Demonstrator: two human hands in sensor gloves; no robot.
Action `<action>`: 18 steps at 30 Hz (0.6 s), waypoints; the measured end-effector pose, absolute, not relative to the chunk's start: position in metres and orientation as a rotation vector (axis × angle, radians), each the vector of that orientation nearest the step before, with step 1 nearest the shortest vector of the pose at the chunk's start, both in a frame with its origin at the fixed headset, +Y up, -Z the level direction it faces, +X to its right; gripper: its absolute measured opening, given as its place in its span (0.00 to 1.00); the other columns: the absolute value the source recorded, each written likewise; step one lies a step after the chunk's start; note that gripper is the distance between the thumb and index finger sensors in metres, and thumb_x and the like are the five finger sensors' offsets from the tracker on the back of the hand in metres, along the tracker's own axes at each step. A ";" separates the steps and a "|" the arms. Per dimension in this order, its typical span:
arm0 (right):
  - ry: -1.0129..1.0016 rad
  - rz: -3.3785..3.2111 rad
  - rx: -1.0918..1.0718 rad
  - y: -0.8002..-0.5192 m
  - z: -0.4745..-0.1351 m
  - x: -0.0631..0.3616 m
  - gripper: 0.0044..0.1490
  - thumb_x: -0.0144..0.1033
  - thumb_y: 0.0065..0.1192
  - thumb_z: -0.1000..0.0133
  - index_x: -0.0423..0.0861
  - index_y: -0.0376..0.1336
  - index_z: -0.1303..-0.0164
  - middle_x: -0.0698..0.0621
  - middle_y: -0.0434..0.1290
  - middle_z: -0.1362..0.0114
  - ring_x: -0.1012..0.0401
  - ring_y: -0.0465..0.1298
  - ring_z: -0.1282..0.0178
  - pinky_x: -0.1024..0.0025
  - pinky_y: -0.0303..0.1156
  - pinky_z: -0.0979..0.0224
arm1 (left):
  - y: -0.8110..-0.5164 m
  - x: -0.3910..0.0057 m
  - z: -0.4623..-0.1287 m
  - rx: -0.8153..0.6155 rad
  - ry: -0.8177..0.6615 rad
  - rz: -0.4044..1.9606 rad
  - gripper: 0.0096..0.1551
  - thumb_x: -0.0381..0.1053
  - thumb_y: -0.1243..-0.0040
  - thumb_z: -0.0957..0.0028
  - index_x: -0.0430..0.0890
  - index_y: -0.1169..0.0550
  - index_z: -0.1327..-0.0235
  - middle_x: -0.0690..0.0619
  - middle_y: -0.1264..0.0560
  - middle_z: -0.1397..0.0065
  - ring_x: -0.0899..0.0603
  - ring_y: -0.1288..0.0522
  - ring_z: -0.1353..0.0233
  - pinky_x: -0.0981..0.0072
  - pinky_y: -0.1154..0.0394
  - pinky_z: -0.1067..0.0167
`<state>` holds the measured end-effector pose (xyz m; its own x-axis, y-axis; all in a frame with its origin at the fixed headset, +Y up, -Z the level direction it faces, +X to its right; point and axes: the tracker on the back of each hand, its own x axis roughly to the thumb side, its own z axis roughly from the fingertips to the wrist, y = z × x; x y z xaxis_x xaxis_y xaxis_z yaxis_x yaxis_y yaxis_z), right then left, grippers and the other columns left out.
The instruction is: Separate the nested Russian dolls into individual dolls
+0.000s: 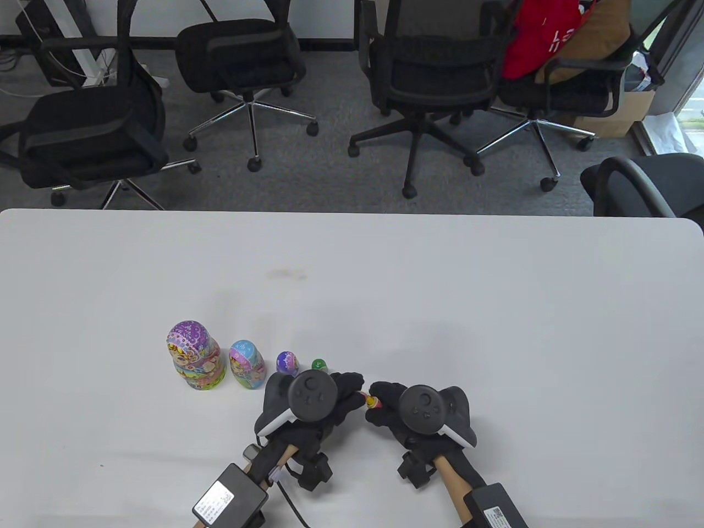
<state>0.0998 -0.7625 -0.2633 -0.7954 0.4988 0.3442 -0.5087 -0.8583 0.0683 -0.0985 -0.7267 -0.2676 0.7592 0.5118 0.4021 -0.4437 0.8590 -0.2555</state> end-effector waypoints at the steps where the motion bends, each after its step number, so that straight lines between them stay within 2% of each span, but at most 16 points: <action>1: -0.031 2.555 0.469 -0.763 -0.264 0.102 0.36 0.42 0.70 0.54 0.37 0.68 0.39 0.43 0.81 0.45 0.55 0.82 0.57 0.70 0.81 0.55 | -0.726 -0.100 -0.268 -0.136 -0.473 0.511 0.29 0.52 0.42 0.42 0.40 0.21 0.31 0.44 0.16 0.39 0.47 0.15 0.48 0.64 0.16 0.56; 3: -0.044 2.562 0.452 -0.762 -0.265 0.106 0.36 0.43 0.70 0.54 0.37 0.68 0.38 0.43 0.81 0.45 0.56 0.82 0.57 0.70 0.81 0.55 | -0.727 -0.101 -0.269 -0.123 -0.457 0.459 0.29 0.52 0.42 0.42 0.40 0.20 0.32 0.44 0.16 0.40 0.47 0.15 0.49 0.64 0.16 0.56; 11: -0.067 2.559 0.419 -0.763 -0.265 0.110 0.37 0.44 0.69 0.53 0.37 0.68 0.38 0.43 0.81 0.45 0.56 0.82 0.57 0.70 0.82 0.55 | -0.748 -0.089 -0.267 -0.115 -0.432 0.004 0.29 0.54 0.41 0.43 0.41 0.20 0.33 0.48 0.15 0.45 0.50 0.16 0.52 0.66 0.17 0.59; 18: -0.064 2.565 0.427 -0.763 -0.264 0.108 0.37 0.44 0.69 0.53 0.37 0.68 0.38 0.43 0.81 0.45 0.56 0.82 0.56 0.70 0.82 0.55 | -0.766 -0.084 -0.269 -0.192 -0.410 -0.148 0.29 0.55 0.41 0.44 0.42 0.19 0.35 0.51 0.15 0.50 0.52 0.16 0.57 0.68 0.17 0.63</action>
